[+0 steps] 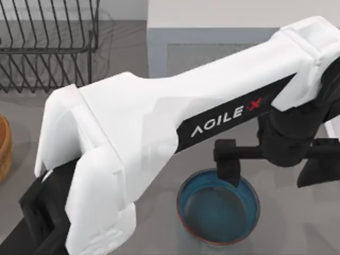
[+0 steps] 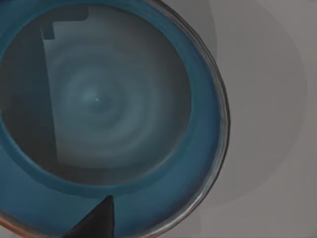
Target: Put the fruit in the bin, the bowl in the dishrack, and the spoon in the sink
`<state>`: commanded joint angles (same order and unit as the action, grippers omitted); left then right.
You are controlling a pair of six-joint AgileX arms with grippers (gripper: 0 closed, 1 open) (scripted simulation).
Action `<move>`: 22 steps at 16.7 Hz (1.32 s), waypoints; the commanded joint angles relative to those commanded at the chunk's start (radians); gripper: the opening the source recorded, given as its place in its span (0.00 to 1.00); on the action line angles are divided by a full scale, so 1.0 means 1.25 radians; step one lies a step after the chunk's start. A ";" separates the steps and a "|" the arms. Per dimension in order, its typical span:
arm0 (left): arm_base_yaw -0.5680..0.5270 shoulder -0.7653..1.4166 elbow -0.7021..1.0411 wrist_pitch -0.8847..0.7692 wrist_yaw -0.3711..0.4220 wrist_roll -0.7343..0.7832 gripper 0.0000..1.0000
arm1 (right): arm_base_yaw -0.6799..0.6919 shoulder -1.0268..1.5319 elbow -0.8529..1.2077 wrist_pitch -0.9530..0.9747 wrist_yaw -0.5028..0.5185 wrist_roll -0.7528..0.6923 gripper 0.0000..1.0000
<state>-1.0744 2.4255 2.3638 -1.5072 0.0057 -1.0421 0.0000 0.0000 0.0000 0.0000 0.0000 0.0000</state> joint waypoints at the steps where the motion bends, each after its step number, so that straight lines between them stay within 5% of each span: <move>1: 0.000 -0.001 -0.027 0.026 0.000 0.000 1.00 | 0.000 0.000 0.000 0.000 0.000 0.000 1.00; 8: 0.000 -0.004 -0.269 0.264 0.000 -0.001 1.00 | 0.000 0.000 0.000 0.000 0.000 0.000 1.00; 14: -0.001 -0.004 -0.296 0.292 0.000 -0.001 1.00 | 0.000 0.000 0.000 0.000 0.000 0.000 1.00; 22: -0.001 -0.004 -0.296 0.292 0.000 -0.001 0.40 | 0.000 0.000 0.000 0.000 0.000 0.000 1.00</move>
<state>-1.0756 2.4210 1.9933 -1.1428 0.0056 -1.0437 0.0000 0.0000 0.0000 0.0000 0.0000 0.0000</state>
